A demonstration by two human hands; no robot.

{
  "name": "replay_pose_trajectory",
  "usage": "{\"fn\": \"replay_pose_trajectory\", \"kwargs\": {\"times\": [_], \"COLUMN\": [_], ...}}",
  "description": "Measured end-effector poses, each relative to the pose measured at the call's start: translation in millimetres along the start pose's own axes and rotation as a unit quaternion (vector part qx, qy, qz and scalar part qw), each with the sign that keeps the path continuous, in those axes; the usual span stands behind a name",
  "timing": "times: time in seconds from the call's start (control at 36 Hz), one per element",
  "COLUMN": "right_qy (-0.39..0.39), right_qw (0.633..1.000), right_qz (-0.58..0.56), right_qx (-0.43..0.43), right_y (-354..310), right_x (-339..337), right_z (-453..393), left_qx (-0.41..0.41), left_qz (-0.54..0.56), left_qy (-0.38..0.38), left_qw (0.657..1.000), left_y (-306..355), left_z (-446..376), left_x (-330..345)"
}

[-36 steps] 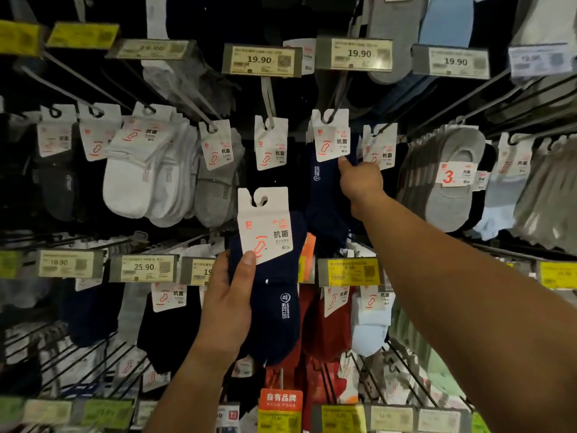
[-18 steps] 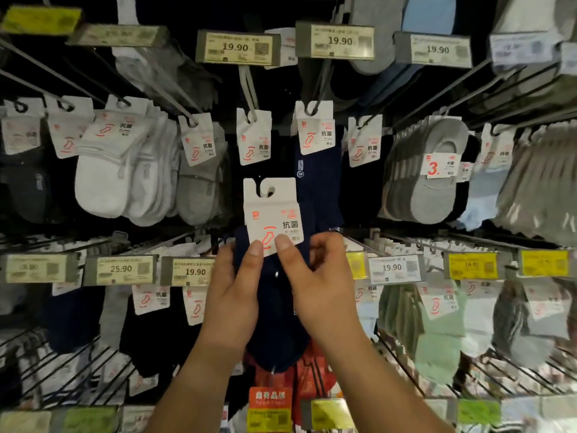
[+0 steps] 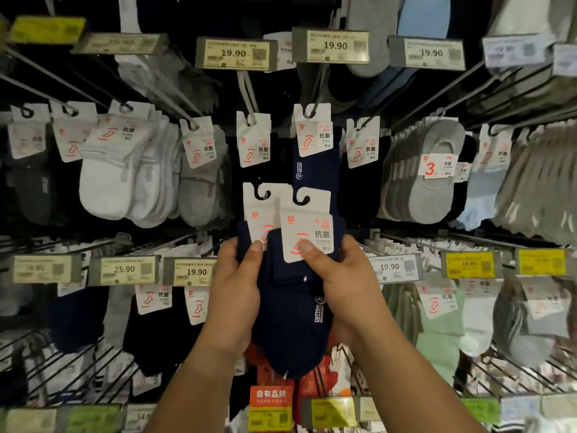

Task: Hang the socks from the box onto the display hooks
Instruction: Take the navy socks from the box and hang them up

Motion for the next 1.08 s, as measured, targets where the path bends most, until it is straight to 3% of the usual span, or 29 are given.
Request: {"fn": "replay_pose_trajectory", "kwargs": {"times": [0.19, 0.5, 0.86, 1.08], "right_qy": [0.013, -0.005, -0.003, 0.007], "right_qw": [1.0, 0.988, 0.988, 0.98], "right_qz": [0.005, 0.059, 0.083, 0.177], "right_qx": [-0.016, -0.14, -0.13, -0.089], "right_y": [-27, -97, -95, -55], "right_x": [-8, 15, 14, 16], "right_z": [-37, -113, -142, -193], "left_qx": [0.014, 0.009, 0.018, 0.022], "left_qz": [0.003, 0.003, -0.008, -0.016], "left_qy": [0.041, 0.045, 0.058, 0.071], "left_qw": [0.999, 0.999, 0.998, 0.997], "left_y": [3, 8, 9, 11], "left_z": [-6, -2, -4, -5], "left_x": [-8, -12, -18, -19]}}
Point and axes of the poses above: each hand's wrist, its own z-axis away from the middle knuckle, its own x-axis out of the palm, y = z × x, the point moved 1 cm from there along -z, towards the middle knuckle, and after that the axes turned 13 degrees about -x, right-handed, at the moved point
